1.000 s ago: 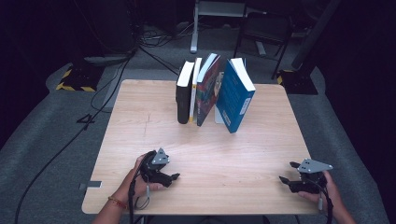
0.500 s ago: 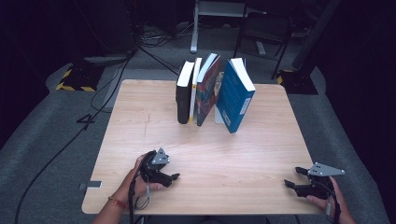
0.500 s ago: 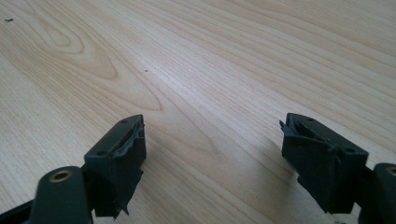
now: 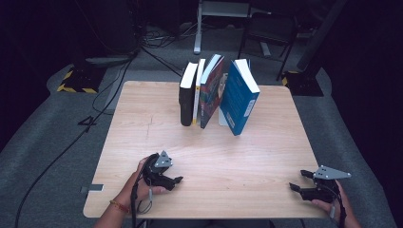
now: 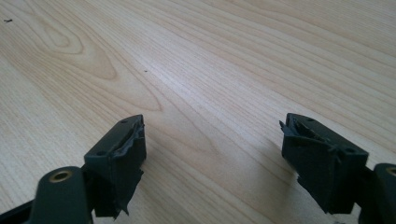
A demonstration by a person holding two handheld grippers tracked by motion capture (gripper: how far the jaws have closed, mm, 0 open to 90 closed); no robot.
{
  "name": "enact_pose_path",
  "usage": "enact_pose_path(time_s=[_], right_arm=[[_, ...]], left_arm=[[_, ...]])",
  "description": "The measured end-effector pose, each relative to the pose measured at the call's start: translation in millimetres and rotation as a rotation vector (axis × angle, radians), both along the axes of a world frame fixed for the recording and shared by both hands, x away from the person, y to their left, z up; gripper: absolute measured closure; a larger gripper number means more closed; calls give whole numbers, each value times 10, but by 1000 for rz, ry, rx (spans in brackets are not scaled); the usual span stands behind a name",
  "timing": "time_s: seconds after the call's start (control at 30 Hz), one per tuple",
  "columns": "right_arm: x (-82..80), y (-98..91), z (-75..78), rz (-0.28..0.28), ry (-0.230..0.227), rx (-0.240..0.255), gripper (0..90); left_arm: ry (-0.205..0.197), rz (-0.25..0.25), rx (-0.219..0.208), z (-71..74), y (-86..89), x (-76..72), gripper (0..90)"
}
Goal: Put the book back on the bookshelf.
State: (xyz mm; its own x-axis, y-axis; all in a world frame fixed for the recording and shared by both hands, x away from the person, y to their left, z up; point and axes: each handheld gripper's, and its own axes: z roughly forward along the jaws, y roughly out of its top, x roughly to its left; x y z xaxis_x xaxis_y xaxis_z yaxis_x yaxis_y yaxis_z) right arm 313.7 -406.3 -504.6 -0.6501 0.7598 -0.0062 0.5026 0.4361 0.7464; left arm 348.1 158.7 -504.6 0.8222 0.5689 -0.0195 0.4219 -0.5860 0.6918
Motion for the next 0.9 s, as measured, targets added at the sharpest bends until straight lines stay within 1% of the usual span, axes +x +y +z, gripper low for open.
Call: enact_pose_path(time_s=[0.23, 0.9], right_arm=[[-2, 1, 0, -5, 0, 0, 223], [-2, 1, 0, -5, 0, -1, 223]], left_arm=[[-1, -9, 2, 1, -1, 11, 151], [0, -6, 1, 0, -6, 14, 150]])
